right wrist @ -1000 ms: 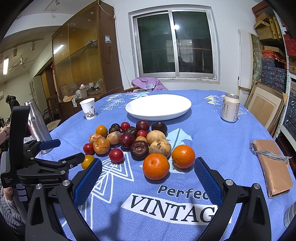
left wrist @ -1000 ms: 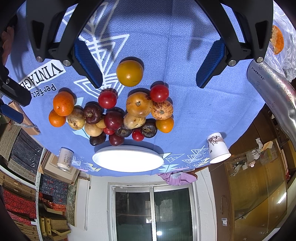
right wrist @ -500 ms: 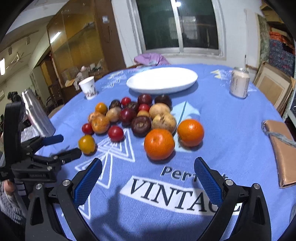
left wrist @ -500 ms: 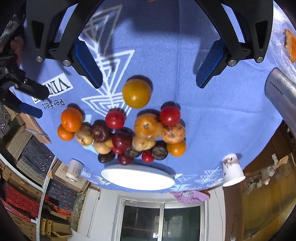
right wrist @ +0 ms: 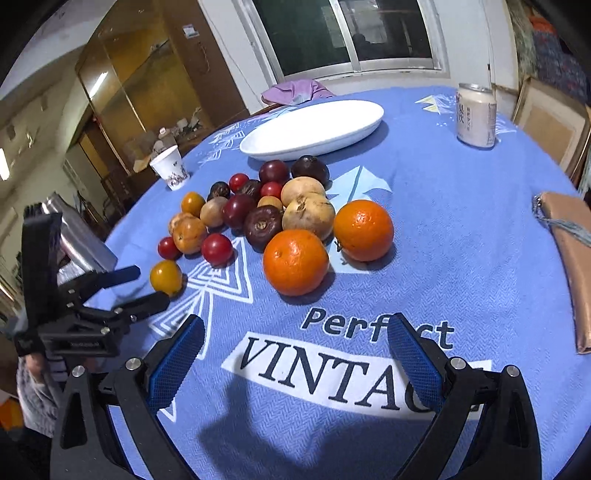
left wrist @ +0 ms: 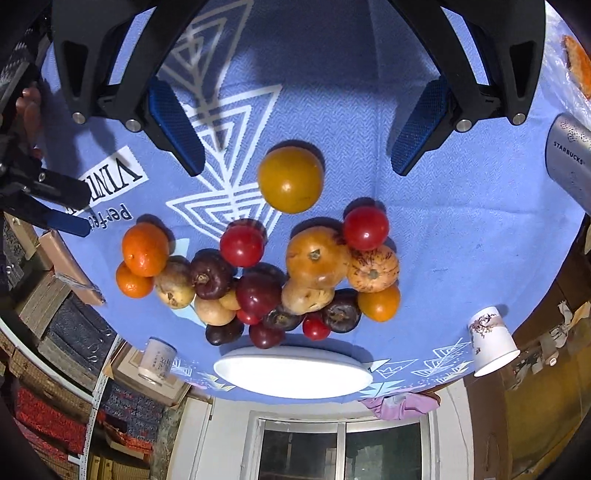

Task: Organize fruits
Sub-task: 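Grasp the yellow-orange fruit with the left tool while the right tool grasps an orange, then carry both fruits onto the white plate and open both tools to release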

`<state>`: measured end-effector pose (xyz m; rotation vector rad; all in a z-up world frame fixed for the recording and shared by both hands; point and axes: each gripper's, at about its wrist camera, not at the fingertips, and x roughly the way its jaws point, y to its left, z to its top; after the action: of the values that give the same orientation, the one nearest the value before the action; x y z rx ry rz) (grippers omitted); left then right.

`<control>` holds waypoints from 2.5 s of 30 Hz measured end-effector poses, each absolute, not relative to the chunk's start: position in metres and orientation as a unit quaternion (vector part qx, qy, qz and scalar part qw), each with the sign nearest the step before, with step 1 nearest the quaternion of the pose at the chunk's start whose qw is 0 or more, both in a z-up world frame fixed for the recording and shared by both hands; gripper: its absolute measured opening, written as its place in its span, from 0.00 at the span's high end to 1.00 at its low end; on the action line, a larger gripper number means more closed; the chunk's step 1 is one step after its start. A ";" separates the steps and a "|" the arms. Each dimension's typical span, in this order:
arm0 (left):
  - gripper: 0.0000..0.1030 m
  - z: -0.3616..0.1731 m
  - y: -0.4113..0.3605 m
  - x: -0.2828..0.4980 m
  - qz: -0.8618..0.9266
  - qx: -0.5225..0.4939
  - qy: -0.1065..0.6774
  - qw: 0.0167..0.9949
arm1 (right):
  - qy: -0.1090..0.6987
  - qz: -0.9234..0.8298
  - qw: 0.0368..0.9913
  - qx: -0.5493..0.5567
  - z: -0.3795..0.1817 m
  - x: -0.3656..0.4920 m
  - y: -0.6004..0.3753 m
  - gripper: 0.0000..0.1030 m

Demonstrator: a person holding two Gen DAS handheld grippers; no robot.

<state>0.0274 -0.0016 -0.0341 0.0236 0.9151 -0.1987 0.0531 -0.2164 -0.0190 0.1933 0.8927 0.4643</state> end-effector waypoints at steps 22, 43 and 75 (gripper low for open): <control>0.43 -0.044 -0.009 0.045 -0.145 -0.009 0.457 0.878 | 0.436 0.214 0.874 0.025 -0.025 0.092 -0.189 0.49; 0.64 -0.028 0.000 0.032 -0.137 -0.031 0.427 0.894 | 0.413 0.222 0.881 0.057 -0.021 0.087 -0.198 0.55; 0.64 -0.008 -0.005 0.279 -0.078 -0.071 0.454 0.885 | 0.442 0.153 0.879 0.091 -0.002 0.305 -0.175 0.53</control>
<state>0.2789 -0.0054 -0.0078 -0.1486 0.9448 -0.1626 0.3049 -0.1745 -0.0020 0.1907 0.9222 0.3182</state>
